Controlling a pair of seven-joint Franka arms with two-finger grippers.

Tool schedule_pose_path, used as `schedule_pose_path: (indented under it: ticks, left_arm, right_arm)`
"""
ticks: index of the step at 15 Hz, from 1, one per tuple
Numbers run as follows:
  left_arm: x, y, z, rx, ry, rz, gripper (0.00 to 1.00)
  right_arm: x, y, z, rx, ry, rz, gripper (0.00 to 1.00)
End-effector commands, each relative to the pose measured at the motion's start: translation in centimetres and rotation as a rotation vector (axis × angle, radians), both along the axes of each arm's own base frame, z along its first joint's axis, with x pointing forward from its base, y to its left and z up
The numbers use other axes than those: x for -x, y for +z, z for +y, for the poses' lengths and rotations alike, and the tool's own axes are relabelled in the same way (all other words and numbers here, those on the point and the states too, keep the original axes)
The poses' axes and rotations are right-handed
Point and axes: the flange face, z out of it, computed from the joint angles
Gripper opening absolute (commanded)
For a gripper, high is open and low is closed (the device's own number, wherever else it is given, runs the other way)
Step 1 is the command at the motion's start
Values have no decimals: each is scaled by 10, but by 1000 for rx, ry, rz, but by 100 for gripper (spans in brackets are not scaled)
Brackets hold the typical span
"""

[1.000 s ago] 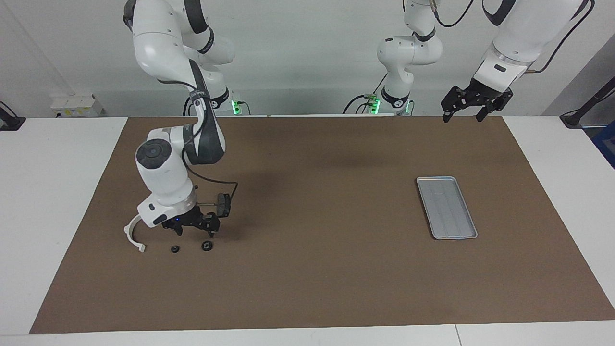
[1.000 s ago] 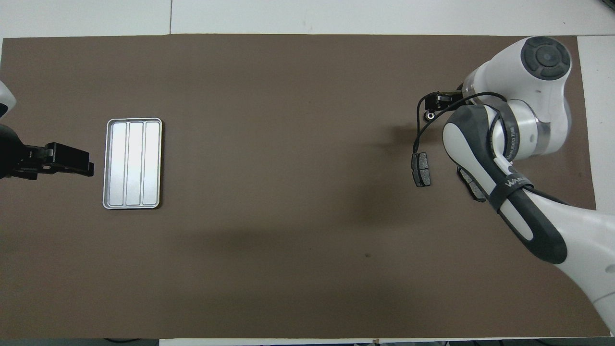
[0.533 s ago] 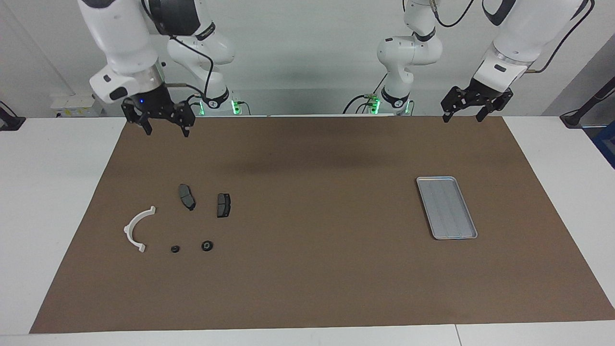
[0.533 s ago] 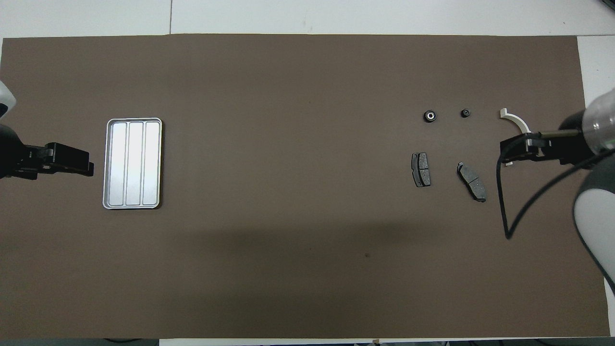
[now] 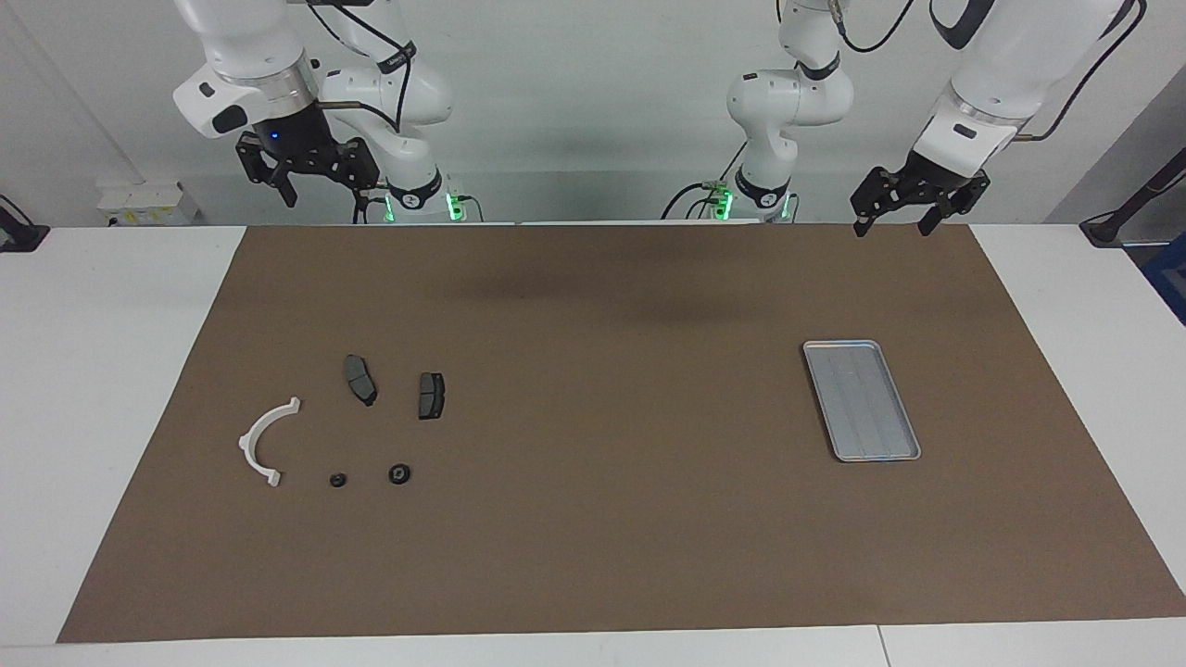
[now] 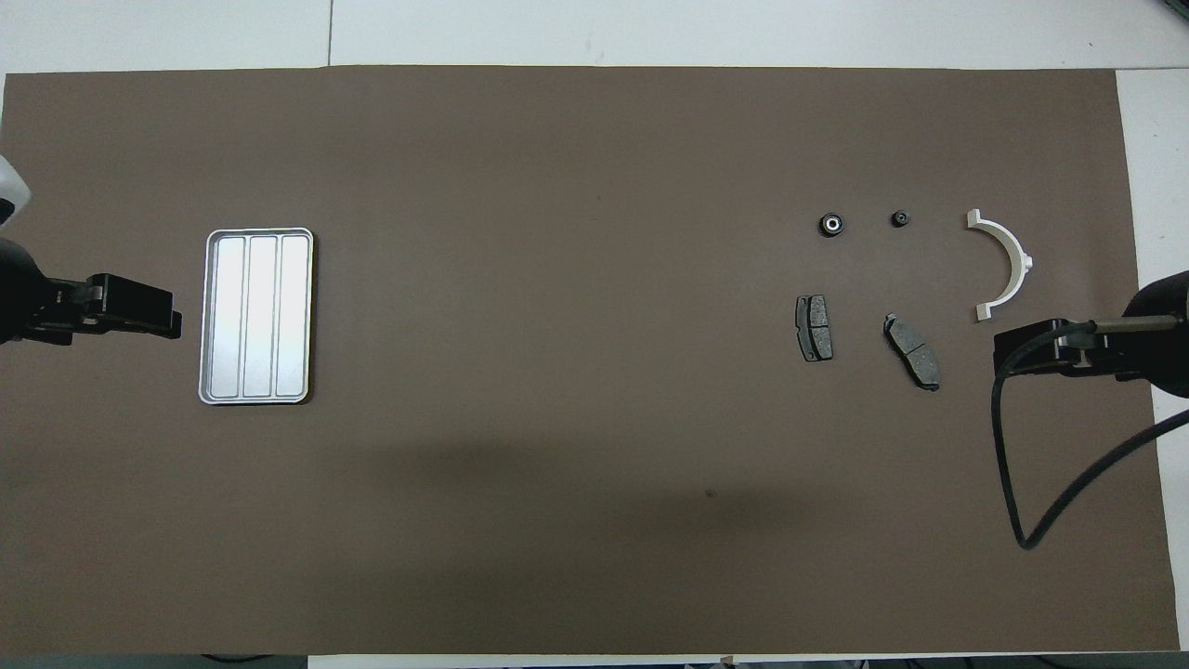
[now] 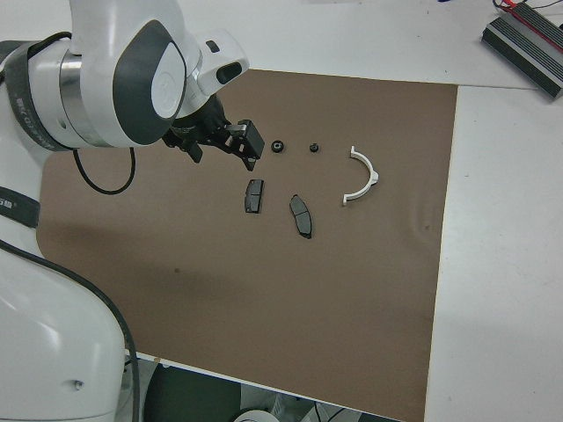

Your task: Place bearing gear from tray to pile

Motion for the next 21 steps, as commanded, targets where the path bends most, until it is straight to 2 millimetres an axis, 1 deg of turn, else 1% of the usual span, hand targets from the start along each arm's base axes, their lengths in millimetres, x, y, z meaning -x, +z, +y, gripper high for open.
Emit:
schedule_pose_path:
  ticks: [1, 3, 10, 18, 19, 20, 21]
  left_arm:
    - [3, 3, -4, 18, 3, -18, 100]
    - [2, 4, -10, 19, -7, -25, 100]
    - [3, 4, -10, 18, -6, -25, 100]
    - [3, 4, -11, 17, -4, -25, 100]
    - [3, 4, -12, 17, -6, -25, 100]
    - [4, 4, -19, 17, -16, -25, 100]
    - [4, 4, -19, 17, -12, -26, 100]
  right_arm:
    - [-3, 3, 1, -31, -11, -21, 100]
    - [-10, 5, -1, -25, -13, -66, 100]
    - [-15, 9, -4, -36, -20, -112, 100]
    - [-15, 10, -1, -45, -16, -114, 100]
    - [-15, 10, -1, -45, -16, -114, 100]
    - [-14, 10, 0, -52, -16, -115, 100]
    - [-14, 11, -1, -64, -19, -114, 100]
